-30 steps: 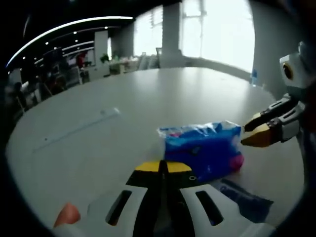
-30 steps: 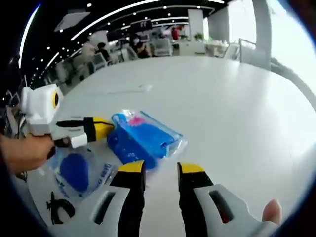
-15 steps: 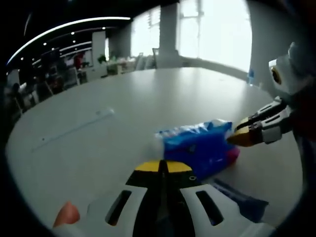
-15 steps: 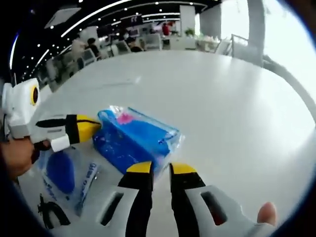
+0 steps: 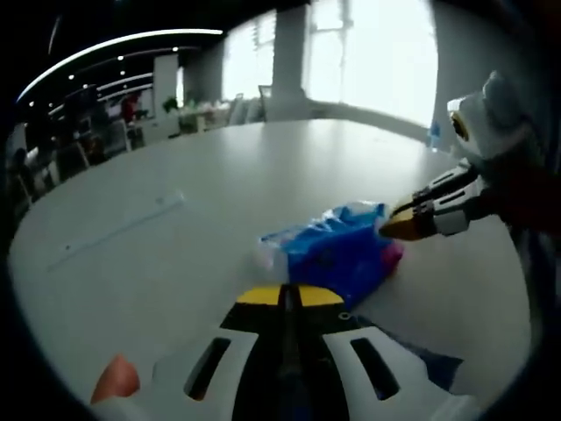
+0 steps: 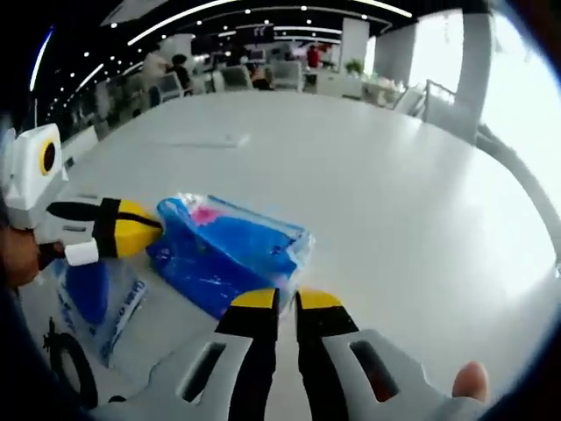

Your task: Arrange the tabletop items into an orderly group along one side of the table until the central work area is clear of visible clutter.

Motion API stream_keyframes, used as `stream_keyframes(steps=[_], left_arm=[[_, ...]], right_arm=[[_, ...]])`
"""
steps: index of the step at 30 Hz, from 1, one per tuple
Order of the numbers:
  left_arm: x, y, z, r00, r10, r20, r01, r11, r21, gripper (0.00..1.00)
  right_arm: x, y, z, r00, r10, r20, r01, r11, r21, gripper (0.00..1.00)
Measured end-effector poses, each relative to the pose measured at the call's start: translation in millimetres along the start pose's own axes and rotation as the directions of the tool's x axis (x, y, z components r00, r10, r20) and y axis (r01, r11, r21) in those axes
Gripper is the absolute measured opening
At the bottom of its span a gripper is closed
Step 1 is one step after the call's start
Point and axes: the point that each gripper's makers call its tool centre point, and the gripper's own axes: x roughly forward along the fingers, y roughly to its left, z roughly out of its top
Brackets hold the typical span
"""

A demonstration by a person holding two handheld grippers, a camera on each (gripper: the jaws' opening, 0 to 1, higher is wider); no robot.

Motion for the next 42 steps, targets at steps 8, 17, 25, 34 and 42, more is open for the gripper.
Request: stream_keyframes(steps=[8, 17, 25, 34, 42], left_arm=[[-2, -0.9, 11.0, 1.0, -0.014, 0.026, 0.013, 0.999, 0.043, 0.06], [-3, -2.0, 7.9, 0.999, -0.028, 0.014, 0.028, 0.998, 0.055, 0.07], [-6, 2.0, 12.5, 0.999, -0.023, 0.024, 0.022, 0.998, 0.062, 0.06], [-5, -1.2, 12.0, 0.999, -0.029, 0.026, 0.027, 0.998, 0.059, 0.07], [-5, 0.7, 12.2, 0.999, -0.025, 0.028, 0.023, 0.998, 0.052, 0.07]], right_arm=[[3, -6, 2.2, 1.0, 0.008, 0.005, -0.007, 0.999, -0.043, 0.07], [9, -13, 7.1, 0.999, 0.032, 0.018, -0.03, 0.995, -0.1, 0.06], [9, -25, 8.2, 0.999, 0.029, 0.019, -0.026, 0.989, -0.144, 0.05], [12, -29, 9.5, 1.0, 0.014, 0.024, -0.01, 0.991, -0.132, 0.05], [12, -27, 8.4, 1.0, 0.01, 0.014, -0.008, 0.993, -0.115, 0.05]])
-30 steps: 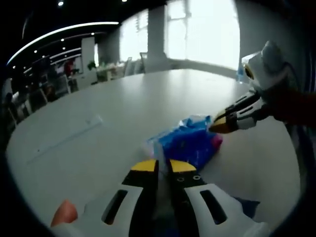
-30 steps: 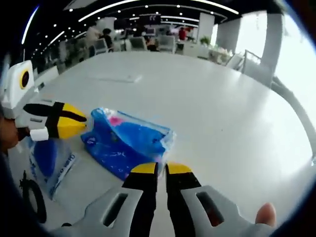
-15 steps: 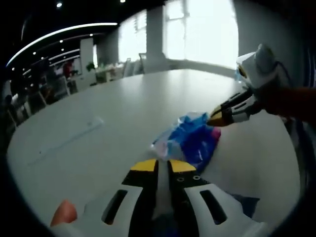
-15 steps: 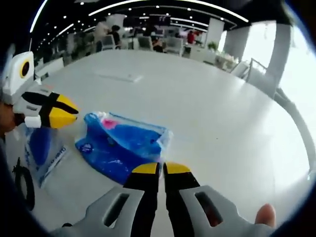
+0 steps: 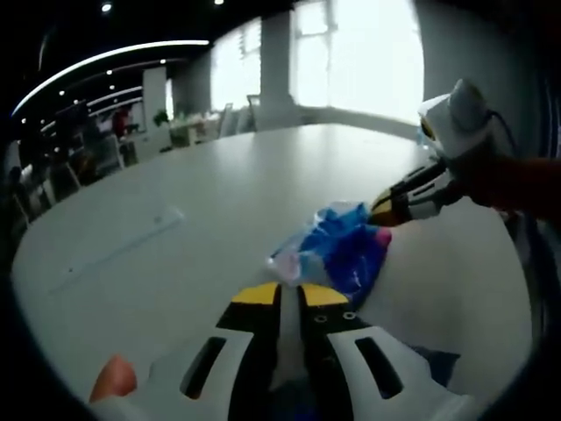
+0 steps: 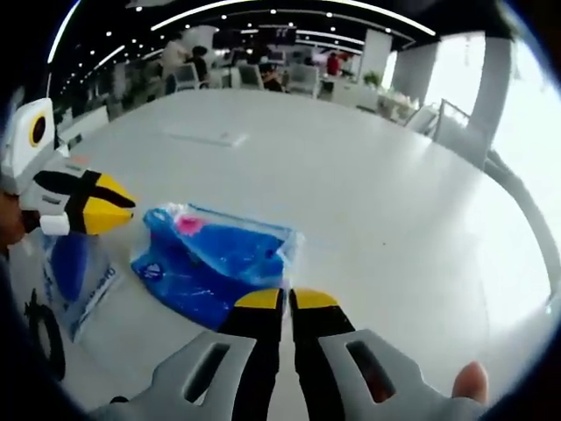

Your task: Arrange the tabletop items into an orderly group along one side of the table until the central work area is clear of visible clutter.

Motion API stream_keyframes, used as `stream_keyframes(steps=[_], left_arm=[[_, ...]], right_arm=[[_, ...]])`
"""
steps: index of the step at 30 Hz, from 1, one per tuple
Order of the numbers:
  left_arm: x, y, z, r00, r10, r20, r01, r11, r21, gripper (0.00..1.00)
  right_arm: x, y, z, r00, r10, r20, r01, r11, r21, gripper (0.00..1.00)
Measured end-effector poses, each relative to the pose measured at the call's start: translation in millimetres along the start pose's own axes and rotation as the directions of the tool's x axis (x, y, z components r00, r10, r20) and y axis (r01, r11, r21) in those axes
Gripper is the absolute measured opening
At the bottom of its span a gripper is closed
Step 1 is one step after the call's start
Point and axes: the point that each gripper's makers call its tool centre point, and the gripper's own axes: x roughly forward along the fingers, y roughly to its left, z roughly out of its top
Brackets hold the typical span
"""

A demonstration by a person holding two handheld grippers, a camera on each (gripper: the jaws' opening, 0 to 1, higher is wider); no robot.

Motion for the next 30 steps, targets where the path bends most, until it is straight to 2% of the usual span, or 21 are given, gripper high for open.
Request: stream_keyframes(steps=[7, 12, 19, 22, 30], left_arm=[[-1, 0.1, 0.0, 1.0, 0.001, 0.002, -0.001, 1.0, -0.001, 0.07], [-2, -1.9, 2.0, 1.0, -0.002, 0.01, 0.002, 1.0, 0.002, 0.08], [-5, -0.9, 2.5, 1.0, 0.001, 0.013, -0.001, 1.0, 0.0, 0.1], [-7, -0.4, 4.5, 1.0, 0.004, 0.021, -0.004, 1.0, -0.001, 0.15], [-12, -3.1, 10.5, 0.999, 0.002, 0.032, -0.002, 1.0, 0.003, 0.24]], right_arm=[[-3, -1, -3.3, 1.0, -0.001, -0.008, 0.001, 1.0, 0.018, 0.06], [-6, -5, -5.8, 1.0, -0.021, -0.009, 0.021, 0.999, 0.042, 0.13], [-16, -11, 0.9, 0.998, -0.05, 0.023, 0.048, 0.996, 0.069, 0.18], [-22, -14, 6.4, 0.996, -0.068, 0.051, 0.063, 0.993, 0.099, 0.23], [-33, -5, 15.9, 0.994, -0.069, 0.089, 0.061, 0.993, 0.098, 0.32]])
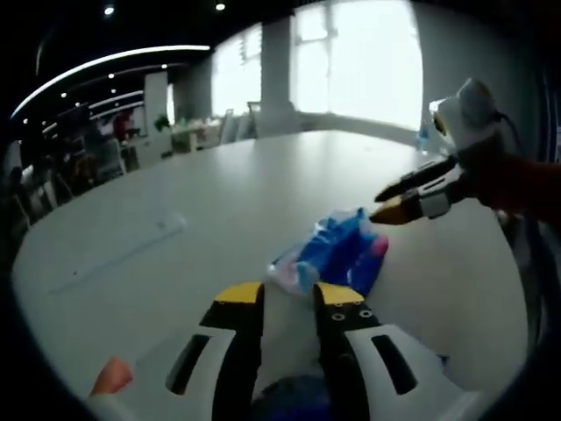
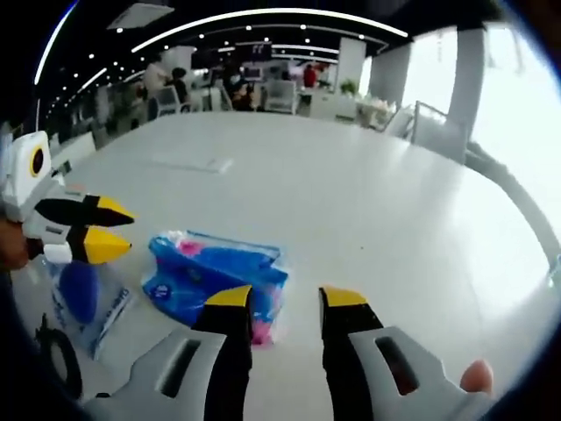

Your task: Arrange the tabletop items into an orderly group along one side of the table until the central work area is clear of visible clutter.

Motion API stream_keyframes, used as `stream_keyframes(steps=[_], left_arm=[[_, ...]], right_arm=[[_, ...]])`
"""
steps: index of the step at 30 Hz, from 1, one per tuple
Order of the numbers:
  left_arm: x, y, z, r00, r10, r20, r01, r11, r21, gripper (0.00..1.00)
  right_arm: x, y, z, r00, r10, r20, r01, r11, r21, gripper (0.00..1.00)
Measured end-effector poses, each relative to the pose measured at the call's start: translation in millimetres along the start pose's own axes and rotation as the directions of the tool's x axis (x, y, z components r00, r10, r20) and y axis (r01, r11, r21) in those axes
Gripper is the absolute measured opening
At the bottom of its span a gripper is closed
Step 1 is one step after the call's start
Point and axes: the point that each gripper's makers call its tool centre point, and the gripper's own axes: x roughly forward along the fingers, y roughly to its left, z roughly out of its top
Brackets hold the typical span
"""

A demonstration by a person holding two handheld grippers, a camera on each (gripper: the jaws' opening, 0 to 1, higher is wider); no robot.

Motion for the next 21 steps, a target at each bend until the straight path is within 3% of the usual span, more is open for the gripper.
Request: stream_keyframes(steps=[6, 17, 21], left_arm=[[-4, -5.8, 1.6, 1.0, -0.024, -0.003, 0.024, 1.0, -0.008, 0.31], [-9, -9.9, 2.4, 0.999, -0.026, -0.02, 0.026, 0.999, -0.037, 0.56], [-11, -14.9, 2.8, 0.999, -0.04, -0.025, 0.039, 0.999, -0.035, 0.57]], right_arm=[[-6, 8, 1.0, 1.0, 0.014, 0.014, -0.014, 1.0, -0.005, 0.38], [-19, 19, -0.8, 0.998, 0.054, 0.037, -0.054, 0.999, -0.004, 0.54], [-22, 22, -0.2, 0.997, 0.062, 0.044, -0.062, 0.998, 0.001, 0.59]])
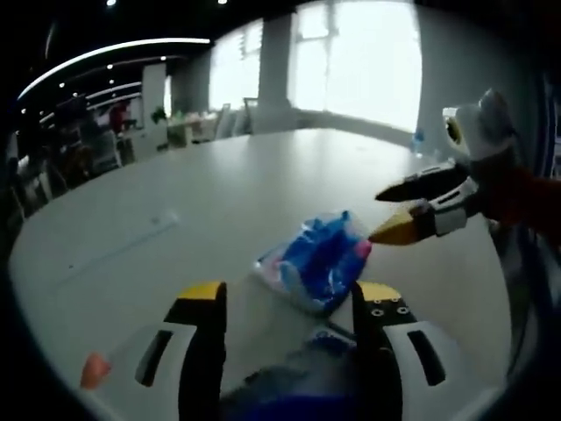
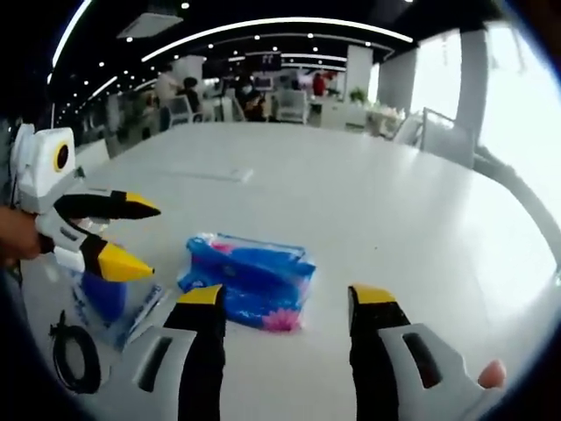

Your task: Arrange the tabletop items into an orderly group along one side of the table until the central work area is clear of visible clutter.

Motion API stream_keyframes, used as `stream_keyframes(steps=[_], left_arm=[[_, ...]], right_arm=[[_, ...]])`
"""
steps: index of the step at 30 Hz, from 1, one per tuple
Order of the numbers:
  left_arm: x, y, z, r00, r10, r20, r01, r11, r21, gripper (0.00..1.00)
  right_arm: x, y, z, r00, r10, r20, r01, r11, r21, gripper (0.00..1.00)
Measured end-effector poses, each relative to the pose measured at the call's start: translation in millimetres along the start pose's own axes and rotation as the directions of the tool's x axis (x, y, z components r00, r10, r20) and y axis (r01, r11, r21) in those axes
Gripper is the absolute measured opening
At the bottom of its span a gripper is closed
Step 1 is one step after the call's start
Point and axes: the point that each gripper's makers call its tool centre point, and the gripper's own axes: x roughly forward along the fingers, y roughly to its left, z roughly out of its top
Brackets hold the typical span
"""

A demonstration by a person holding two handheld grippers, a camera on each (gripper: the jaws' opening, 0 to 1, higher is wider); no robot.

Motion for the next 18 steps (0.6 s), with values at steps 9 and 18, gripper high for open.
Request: stream_keyframes(steps=[9, 18], left_arm=[[-7, -6.6, 1.2, 1.0, -0.019, -0.002, 0.019, 1.0, 0.007, 0.63], [-24, -10.5, 2.3, 1.0, -0.026, 0.006, 0.026, 0.999, 0.019, 0.65]], right_arm=[[-7, 5, 2.0, 1.0, 0.01, 0.02, -0.011, 1.0, 0.011, 0.76], [-21, 18, 7.6, 0.999, 0.029, 0.038, -0.029, 1.0, -0.002, 0.78]])
